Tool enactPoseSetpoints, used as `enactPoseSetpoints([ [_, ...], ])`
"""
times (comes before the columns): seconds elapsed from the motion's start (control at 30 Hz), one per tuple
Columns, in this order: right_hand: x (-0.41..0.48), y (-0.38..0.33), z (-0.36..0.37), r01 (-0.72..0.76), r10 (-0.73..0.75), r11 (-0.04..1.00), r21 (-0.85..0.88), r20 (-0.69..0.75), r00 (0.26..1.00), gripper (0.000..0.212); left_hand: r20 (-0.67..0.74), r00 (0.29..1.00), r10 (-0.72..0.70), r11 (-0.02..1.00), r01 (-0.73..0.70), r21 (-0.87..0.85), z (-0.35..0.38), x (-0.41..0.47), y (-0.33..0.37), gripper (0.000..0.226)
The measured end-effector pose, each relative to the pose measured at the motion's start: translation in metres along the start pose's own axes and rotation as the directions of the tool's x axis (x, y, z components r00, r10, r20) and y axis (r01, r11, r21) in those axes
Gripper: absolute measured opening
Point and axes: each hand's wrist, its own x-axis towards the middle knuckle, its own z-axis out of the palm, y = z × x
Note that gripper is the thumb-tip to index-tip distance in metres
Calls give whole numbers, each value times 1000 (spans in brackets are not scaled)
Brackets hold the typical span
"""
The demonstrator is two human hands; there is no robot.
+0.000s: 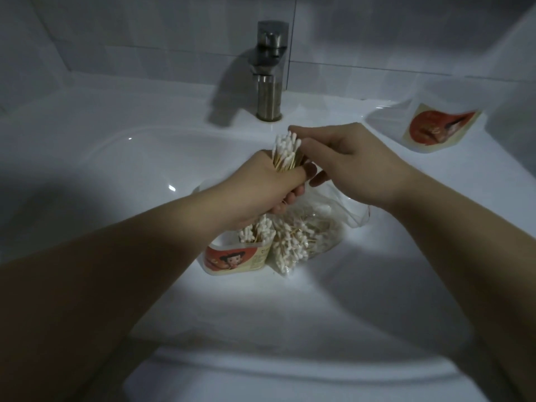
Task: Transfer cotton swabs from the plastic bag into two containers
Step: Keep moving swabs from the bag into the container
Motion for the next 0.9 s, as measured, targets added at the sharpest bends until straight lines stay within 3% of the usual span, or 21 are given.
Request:
enactPoseSetpoints([
  [0.13, 2, 1, -3, -36, 34, 999, -21, -79, 996, 31, -37, 999, -13, 999, 11, -38, 0, 2, 1, 19],
  [0.2, 4, 3, -7, -102, 88, 992, -69, -177, 980, 27, -58, 998, -15, 1000, 13, -24, -1, 3, 1, 26],
  [0.27, 7, 8, -13, -211, 179, 961, -176, -184, 966, 25, -82, 997, -12, 1000, 12, -3, -1, 4, 0, 37],
  [0.37, 5, 15, -16, -334, 348, 892, -306, -10, 938, 20, -93, 996, -9, 1000, 10, 3, -1, 4, 0, 42],
  [0.47, 3, 20, -12, -288, 419, 808, -514, 158, 894, 25, -89, 996, -8, 1000, 10, 16, -1, 4, -1, 40],
  [0.67, 1, 18, -3, -166, 489, 727, -667, 333, 806, 32, -66, 998, -13, 1000, 14, 26, -3, 4, -3, 33],
  [0.77, 1, 17, 5, -77, 533, 672, -737, 409, 740, 23, -64, 998, -19, 999, 21, 36, -3, 3, -3, 32],
  [0.9, 1, 19, 8, -47, 519, 666, -744, 418, 746, 18, -71, 997, -43, 998, 46, 37, -1, 2, -1, 34],
])
